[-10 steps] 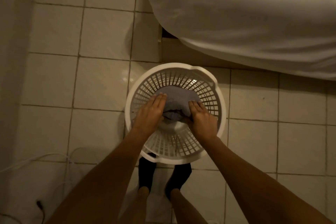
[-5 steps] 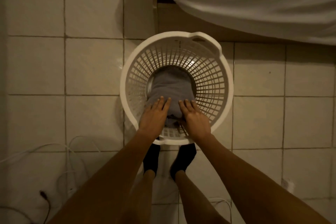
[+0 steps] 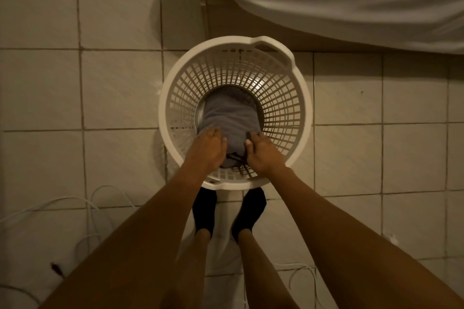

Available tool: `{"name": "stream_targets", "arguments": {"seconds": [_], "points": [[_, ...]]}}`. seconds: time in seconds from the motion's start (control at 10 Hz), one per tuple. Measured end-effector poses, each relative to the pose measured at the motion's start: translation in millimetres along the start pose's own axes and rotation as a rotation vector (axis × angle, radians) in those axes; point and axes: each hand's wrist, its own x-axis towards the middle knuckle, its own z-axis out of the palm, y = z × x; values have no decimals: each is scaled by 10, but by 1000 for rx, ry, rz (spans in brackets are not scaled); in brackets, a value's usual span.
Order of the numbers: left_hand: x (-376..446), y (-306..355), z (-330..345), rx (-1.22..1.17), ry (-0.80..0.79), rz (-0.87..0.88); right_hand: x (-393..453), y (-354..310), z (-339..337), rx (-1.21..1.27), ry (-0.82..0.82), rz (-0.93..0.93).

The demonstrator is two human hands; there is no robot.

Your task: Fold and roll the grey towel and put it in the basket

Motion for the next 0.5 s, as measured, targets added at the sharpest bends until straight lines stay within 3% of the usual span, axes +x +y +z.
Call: {"name": "stream_targets", "arguments": {"seconds": [0.1,0.2,0.5], "points": [[-28,-8,124,103,-79,8,-8,-70,99,-88,-141,32],[-95,15,184,158,-92,-11,-54,-101,172,-131,-183,71],[-247,155,-16,207,-99,16,-250,-125,-118,-135,-164,40]]}}
